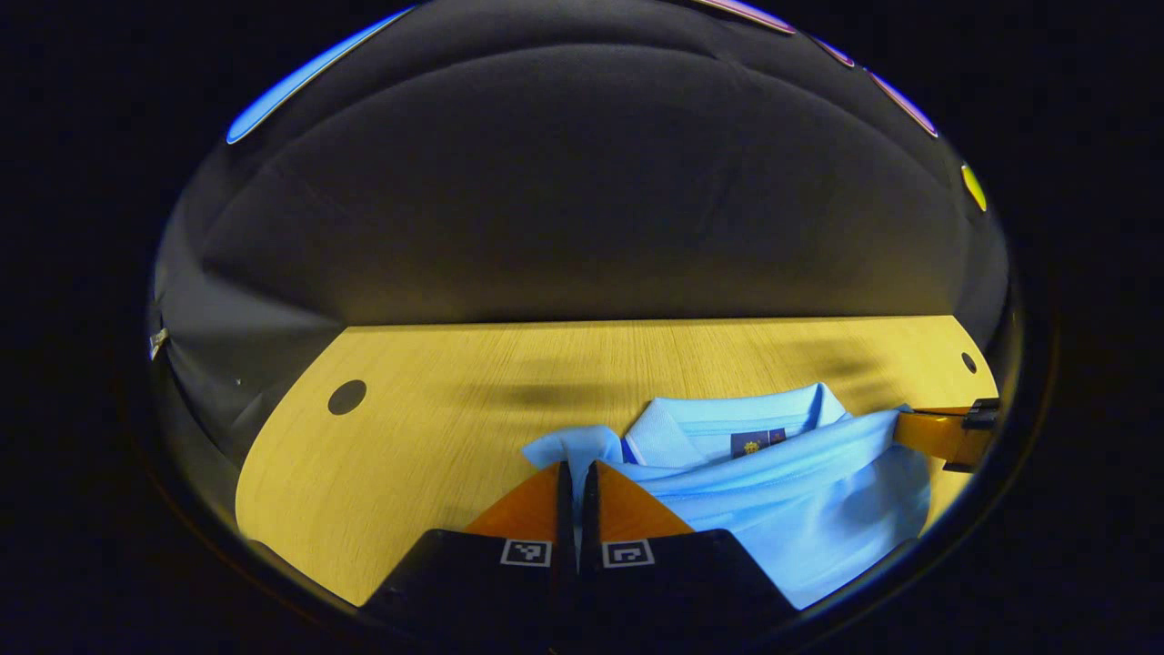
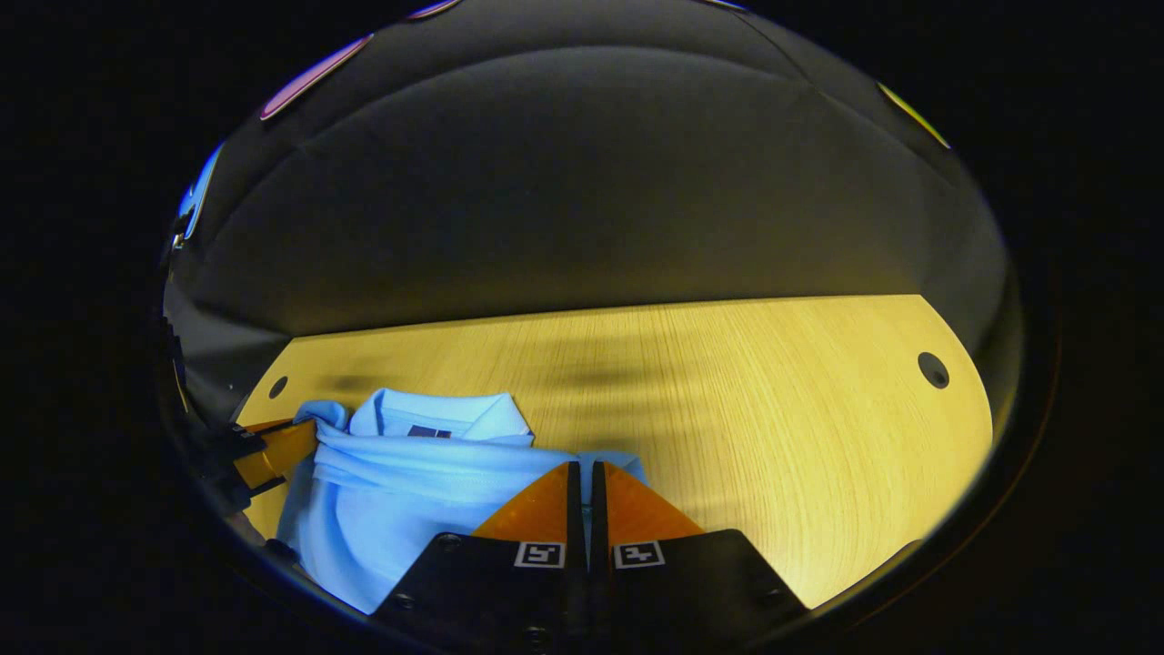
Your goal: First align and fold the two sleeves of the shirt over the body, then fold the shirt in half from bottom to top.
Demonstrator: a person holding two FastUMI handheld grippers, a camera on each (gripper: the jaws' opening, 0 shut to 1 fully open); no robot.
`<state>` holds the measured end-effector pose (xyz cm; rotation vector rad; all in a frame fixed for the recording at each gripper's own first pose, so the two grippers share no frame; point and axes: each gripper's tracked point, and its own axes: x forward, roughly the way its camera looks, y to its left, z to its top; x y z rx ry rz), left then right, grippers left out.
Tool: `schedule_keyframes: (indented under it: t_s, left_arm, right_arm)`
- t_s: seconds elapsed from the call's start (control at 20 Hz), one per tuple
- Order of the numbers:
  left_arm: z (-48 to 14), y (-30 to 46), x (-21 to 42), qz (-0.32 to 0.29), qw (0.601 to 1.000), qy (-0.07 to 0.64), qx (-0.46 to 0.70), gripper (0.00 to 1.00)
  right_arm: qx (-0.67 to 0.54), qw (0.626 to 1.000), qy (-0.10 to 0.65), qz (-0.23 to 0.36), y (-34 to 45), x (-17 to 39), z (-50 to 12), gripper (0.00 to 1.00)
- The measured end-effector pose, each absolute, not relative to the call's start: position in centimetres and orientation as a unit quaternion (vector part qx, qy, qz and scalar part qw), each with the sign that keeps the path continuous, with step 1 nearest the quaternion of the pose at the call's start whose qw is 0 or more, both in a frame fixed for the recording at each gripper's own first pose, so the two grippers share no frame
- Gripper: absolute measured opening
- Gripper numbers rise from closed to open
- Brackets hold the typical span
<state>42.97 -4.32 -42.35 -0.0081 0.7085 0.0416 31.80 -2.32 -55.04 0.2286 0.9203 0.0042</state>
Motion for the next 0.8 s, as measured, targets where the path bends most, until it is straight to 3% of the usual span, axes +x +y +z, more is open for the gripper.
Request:
schedule_keyframes:
  t_s: [0.15, 0.25, 0.3, 0.35, 0.45, 0.5, 0.55, 0.6, 0.65, 0.7, 0.8]
  left_arm:
    - [-43.8, -4.4, 42.8, 0.015, 0.931, 0.365, 0.004, 0.08]
    - [-43.9, -4.4, 42.7, 0.016, 0.931, 0.365, 0.002, 0.12]
    - [-43.7, -4.6, 42.7, 0.017, 0.931, 0.364, 0.003, 0.18]
    - [-43.8, -4.4, 42.8, 0.021, 0.931, 0.363, 0.008, 0.19]
    - [-44.0, -4.3, 42.5, 0.022, 0.93, 0.367, 0.008, 0.38]
    - [-44.0, -4.2, 42.6, 0.024, 0.93, 0.367, 0.007, 0.46]
    - [-43.9, -4.0, 42.6, 0.026, 0.931, 0.365, 0.006, 0.48]
    - [-43.8, -4.0, 42.6, 0.027, 0.931, 0.363, 0.003, 0.59]
    - [-43.7, -3.9, 42.6, 0.026, 0.932, 0.361, -0.001, 0.6]
    - [-43.6, -4.0, 42.5, 0.024, 0.932, 0.362, -0.003, 0.75]
    - [-43.4, -4.0, 42.3, 0.024, 0.932, 0.361, -0.005, 0.82]
  right_arm:
    - [0.111, 0.89, 0.442, -0.002, -2.2, 31.9, -55.2, 0.05]
    - [0.115, 0.889, 0.443, 0.002, -1.9, 31.9, -55.2, 0.12]
    - [0.116, 0.887, 0.447, 0.002, -1.9, 31.6, -55.2, 0.22]
    - [0.115, 0.888, 0.446, 0.0, -1.9, 31.8, -55.3, 0.2]
    - [0.115, 0.887, 0.448, -0.005, -1.9, 31.6, -55.2, 0.45]
    - [0.12, 0.885, 0.449, -0.005, -1.7, 31.6, -55.2, 0.42]
    - [0.122, 0.885, 0.45, -0.005, -1.7, 31.6, -54.9, 0.41]
    - [0.121, 0.885, 0.449, -0.007, -1.7, 31.5, -54.9, 0.53]
    - [0.118, 0.885, 0.45, -0.007, -1.8, 31.4, -54.8, 0.58]
    - [0.118, 0.885, 0.45, -0.006, -1.7, 31.3, -54.8, 0.72]
    - [0.124, 0.885, 0.448, -0.006, -1.6, 31.2, -54.5, 0.86]
